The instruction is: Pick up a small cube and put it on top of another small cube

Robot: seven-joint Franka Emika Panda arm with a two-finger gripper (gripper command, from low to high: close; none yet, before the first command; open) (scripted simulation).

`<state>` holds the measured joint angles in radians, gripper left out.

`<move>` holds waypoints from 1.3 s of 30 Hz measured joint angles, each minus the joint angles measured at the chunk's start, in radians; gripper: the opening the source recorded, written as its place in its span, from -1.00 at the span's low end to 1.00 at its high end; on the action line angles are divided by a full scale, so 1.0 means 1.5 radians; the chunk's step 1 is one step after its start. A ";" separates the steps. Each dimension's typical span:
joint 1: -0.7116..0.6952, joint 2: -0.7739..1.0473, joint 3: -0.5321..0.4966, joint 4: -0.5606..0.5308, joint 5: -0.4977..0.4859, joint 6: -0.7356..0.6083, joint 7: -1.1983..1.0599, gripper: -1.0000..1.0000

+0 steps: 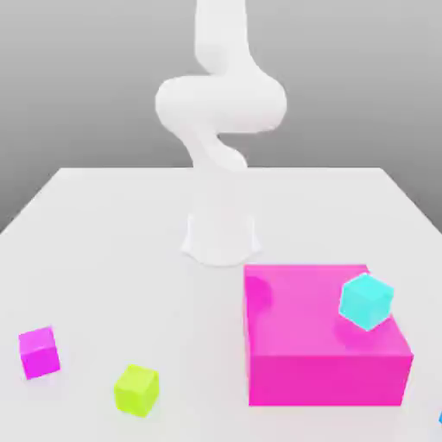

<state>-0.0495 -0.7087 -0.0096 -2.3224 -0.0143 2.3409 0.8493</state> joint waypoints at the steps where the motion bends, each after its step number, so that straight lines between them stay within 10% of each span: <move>1: -0.014 0.026 -0.003 -0.006 -0.004 0.012 0.014 0.00; 16: -0.177 0.390 -0.095 -0.096 -0.020 0.174 0.181 0.00; 29: -0.308 0.708 -0.089 -0.128 0.129 0.347 0.164 0.00; 30: -0.315 0.729 -0.080 -0.123 0.137 0.363 0.158 -1.00; 39: -0.308 0.698 -0.091 -0.130 0.121 0.339 0.170 -1.00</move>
<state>-0.5110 0.3380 -0.1463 -2.5175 0.1676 2.8490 1.1049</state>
